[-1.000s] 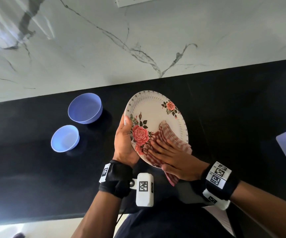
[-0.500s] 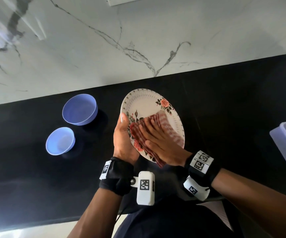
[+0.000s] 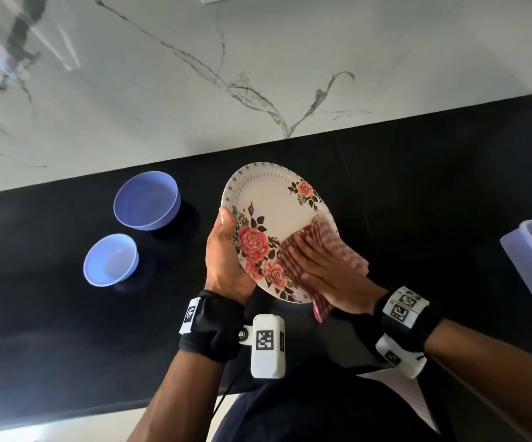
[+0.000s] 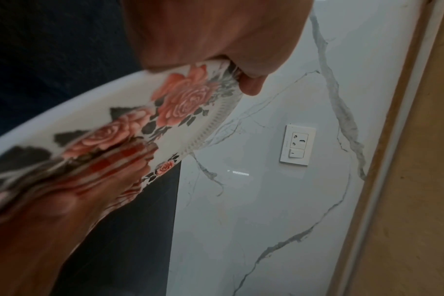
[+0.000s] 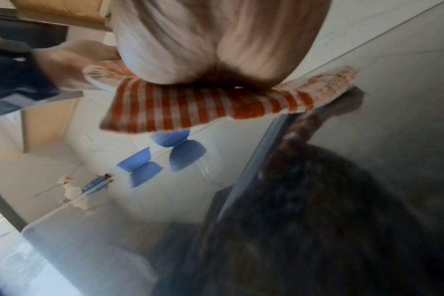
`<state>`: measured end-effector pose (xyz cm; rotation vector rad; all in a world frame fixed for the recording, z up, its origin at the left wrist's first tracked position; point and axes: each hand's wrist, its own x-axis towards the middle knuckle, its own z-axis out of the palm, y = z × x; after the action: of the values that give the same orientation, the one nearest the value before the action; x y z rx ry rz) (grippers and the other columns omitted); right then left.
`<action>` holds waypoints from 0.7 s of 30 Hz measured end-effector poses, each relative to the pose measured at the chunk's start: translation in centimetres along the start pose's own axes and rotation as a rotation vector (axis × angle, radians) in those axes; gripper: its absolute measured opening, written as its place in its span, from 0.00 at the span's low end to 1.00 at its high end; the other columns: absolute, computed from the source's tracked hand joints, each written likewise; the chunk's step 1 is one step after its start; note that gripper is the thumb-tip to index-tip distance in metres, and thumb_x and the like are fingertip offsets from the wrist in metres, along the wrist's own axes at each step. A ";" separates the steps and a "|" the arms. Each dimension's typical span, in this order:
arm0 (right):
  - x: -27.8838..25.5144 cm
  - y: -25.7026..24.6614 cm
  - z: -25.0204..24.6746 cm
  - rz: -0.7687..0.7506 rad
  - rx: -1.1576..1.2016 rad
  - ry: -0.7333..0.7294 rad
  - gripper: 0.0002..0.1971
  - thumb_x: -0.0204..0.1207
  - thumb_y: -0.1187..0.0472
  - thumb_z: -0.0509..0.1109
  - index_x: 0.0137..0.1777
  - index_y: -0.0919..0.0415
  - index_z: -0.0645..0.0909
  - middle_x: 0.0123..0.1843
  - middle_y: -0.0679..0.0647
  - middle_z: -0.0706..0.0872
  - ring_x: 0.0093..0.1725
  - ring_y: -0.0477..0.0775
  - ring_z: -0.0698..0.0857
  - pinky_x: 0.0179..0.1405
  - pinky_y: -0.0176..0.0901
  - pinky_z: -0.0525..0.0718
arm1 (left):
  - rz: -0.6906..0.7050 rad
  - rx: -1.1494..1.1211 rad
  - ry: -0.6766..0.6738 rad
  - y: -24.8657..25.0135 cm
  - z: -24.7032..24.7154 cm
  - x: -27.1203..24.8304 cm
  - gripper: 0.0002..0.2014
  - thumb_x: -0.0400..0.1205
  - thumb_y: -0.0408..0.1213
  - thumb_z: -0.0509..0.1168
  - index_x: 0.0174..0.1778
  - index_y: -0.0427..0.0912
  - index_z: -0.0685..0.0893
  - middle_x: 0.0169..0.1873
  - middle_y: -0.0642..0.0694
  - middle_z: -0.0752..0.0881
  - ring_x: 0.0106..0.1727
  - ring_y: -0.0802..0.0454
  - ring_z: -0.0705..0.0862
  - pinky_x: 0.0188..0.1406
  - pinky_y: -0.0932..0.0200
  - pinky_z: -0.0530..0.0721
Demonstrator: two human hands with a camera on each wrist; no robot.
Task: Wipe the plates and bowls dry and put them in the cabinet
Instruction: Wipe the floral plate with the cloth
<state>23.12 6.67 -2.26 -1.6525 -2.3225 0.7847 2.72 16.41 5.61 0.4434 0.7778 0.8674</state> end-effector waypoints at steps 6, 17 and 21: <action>4.6 -0.7 -2.4 -0.013 0.000 0.054 0.32 0.93 0.49 0.32 0.86 0.71 0.52 0.89 0.70 0.51 0.89 0.72 0.44 0.86 0.74 0.51 | -0.010 0.014 -0.015 -0.1 0.0 0.0 0.35 0.89 0.62 0.59 0.88 0.44 0.68 0.81 0.29 0.75 0.80 0.23 0.75 0.80 0.18 0.67; 4.1 -6.5 -0.9 -0.125 0.103 0.139 0.29 0.91 0.47 0.37 0.90 0.51 0.38 0.91 0.51 0.34 0.90 0.55 0.34 0.87 0.70 0.41 | -0.076 -0.007 -0.037 1.2 0.7 0.2 0.39 0.90 0.66 0.52 0.88 0.39 0.67 0.80 0.28 0.77 0.80 0.26 0.77 0.83 0.27 0.70; 1.1 -4.1 -0.7 -0.132 0.104 -0.004 0.30 0.87 0.36 0.33 0.86 0.42 0.33 0.87 0.38 0.24 0.88 0.48 0.28 0.86 0.63 0.29 | -0.079 -0.019 -0.039 1.3 0.4 0.4 0.39 0.88 0.65 0.57 0.89 0.42 0.66 0.82 0.28 0.74 0.81 0.23 0.75 0.81 0.19 0.68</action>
<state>19.67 6.92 0.30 -1.4411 -2.3229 0.8656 2.51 17.50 6.53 0.4091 0.7455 0.7902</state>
